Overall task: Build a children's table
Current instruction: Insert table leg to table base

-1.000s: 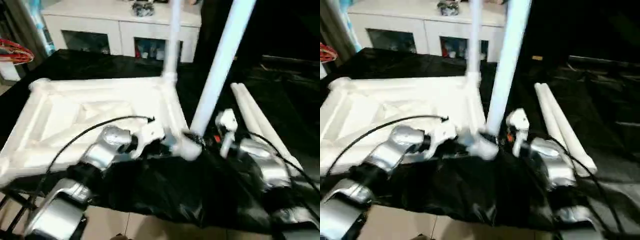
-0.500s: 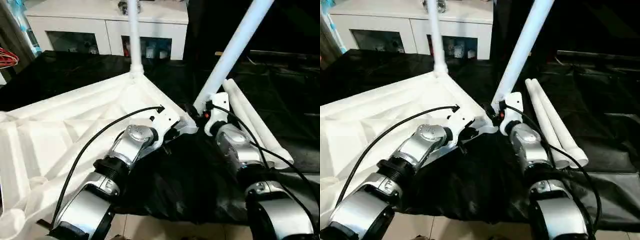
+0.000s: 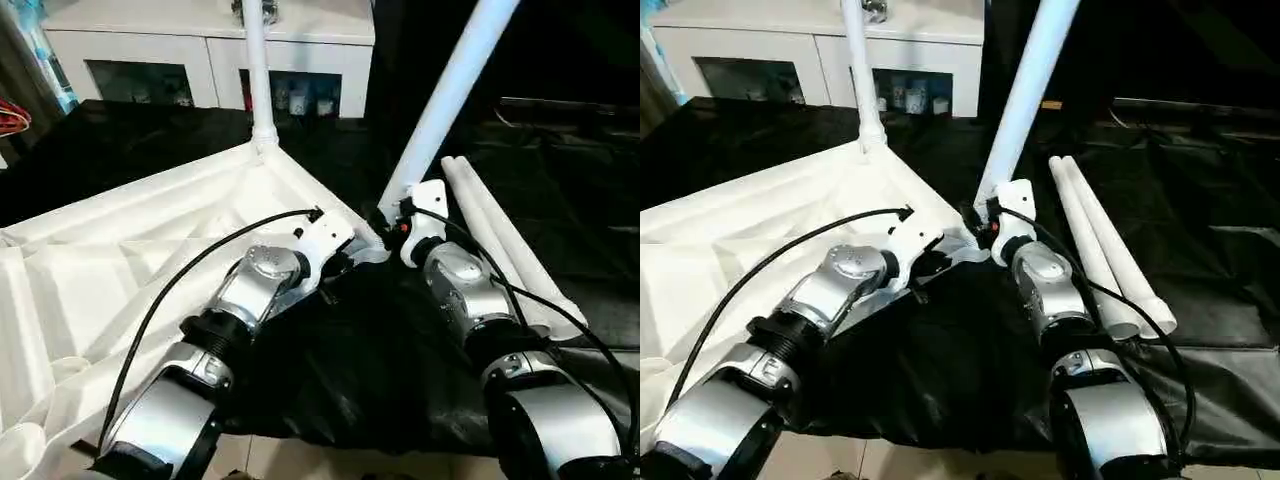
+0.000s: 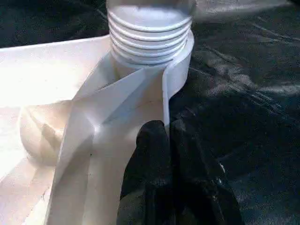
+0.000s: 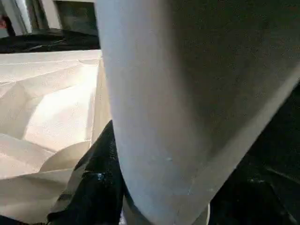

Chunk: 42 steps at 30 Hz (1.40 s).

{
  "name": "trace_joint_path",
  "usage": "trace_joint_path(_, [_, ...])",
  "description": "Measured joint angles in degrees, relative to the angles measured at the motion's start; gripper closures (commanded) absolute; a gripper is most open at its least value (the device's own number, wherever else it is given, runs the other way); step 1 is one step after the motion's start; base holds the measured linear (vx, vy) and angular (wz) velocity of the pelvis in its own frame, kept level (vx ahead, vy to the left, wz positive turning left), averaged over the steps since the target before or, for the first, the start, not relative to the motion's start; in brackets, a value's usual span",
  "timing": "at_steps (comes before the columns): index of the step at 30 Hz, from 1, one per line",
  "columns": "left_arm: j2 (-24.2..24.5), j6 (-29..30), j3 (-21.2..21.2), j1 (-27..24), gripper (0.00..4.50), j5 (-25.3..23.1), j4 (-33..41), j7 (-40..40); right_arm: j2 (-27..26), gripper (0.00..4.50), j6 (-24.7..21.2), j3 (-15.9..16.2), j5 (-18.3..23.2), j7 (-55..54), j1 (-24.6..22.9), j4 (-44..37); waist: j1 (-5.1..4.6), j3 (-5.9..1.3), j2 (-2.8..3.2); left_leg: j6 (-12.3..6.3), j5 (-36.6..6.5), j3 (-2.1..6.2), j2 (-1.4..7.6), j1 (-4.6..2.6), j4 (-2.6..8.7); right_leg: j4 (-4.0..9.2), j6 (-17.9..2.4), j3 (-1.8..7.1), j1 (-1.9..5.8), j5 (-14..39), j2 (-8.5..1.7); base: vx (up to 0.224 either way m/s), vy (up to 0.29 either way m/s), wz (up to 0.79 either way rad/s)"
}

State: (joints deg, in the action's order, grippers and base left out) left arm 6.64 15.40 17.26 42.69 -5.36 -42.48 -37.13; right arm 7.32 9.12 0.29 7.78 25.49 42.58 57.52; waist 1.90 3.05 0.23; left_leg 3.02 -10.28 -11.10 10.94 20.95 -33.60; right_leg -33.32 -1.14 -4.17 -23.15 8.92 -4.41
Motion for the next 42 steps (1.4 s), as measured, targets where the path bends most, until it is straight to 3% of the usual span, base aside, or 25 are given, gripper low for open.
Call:
trace_joint_path(14, [9.1, -5.0, 2.6, -4.0, 4.5, 1.7, 6.7, -18.0, 8.5, 2.61, -2.4, 4.8, 0.7, 30.1, -4.1, -7.9, 1.53, -0.05, -0.09, -0.03, 0.0, -0.04, 0.01, 0.02, 0.14, 0.1, 0.0, 0.01, 0.04, 0.0, 0.01, 0.0, 0.0, 0.0])
trace_joint_path(22, [13.0, -9.2, 3.6, -5.1, 4.5, 3.4, 7.3, -28.8, 11.7, 2.61, -6.8, 7.4, 1.9, 44.4, -6.3, -14.2, 2.86, -0.05, -0.1, -0.03, 0.0, -0.11, 0.02, 0.0, 0.13, 0.1, 0.0, 0.04, 0.05, 0.0, 0.01, 0.0, 0.0, 0.0])
trace_joint_path(42, [13.4, -11.4, 3.8, -5.4, 4.5, 3.4, 7.0, -32.1, 12.9, 2.61, -9.0, 7.8, 2.4, 46.9, -9.9, -20.4, 3.53, -0.18, -0.3, -0.03, 0.0, -0.15, 0.03, -0.03, 0.19, 0.11, 0.0, 0.07, 0.1, 0.0, 0.01, 0.0, 0.0, 0.0])
